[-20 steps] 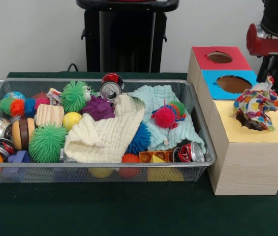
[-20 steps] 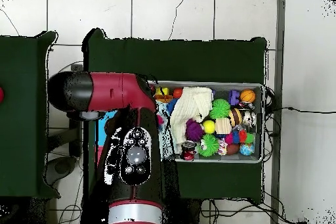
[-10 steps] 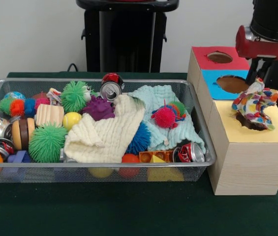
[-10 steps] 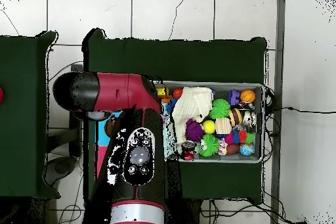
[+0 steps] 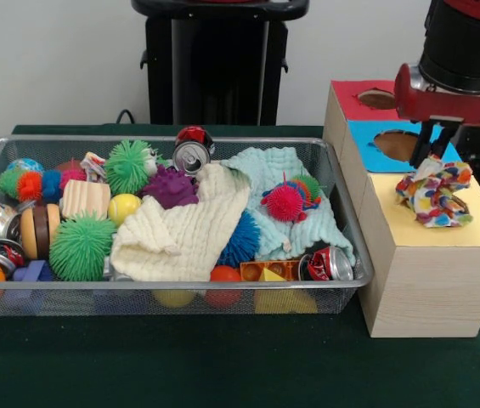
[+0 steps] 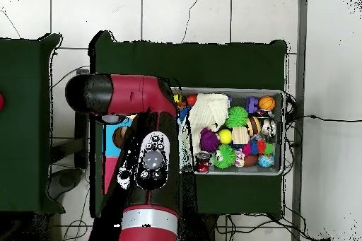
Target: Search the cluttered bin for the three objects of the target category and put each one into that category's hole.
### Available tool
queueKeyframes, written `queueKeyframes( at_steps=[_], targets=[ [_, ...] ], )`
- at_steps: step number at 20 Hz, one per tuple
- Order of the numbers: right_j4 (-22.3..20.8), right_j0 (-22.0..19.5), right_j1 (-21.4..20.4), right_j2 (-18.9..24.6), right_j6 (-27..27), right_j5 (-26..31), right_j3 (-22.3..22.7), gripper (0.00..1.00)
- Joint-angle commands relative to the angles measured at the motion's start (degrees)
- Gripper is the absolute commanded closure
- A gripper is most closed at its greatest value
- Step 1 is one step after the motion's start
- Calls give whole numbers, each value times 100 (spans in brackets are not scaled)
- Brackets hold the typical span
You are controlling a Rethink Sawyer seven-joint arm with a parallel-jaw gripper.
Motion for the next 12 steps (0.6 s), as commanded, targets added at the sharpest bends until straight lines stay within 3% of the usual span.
queueKeyframes(
  at_steps=[1, 8, 12],
  targets=[
    [-50, -75, 354, 12, 1337, -720, -156, 100],
    [219, -103, 325, 177, 1413, -1300, 35, 100],
    [352, -143, 346, 255, 1388, -1306, 62, 100]
  ],
)
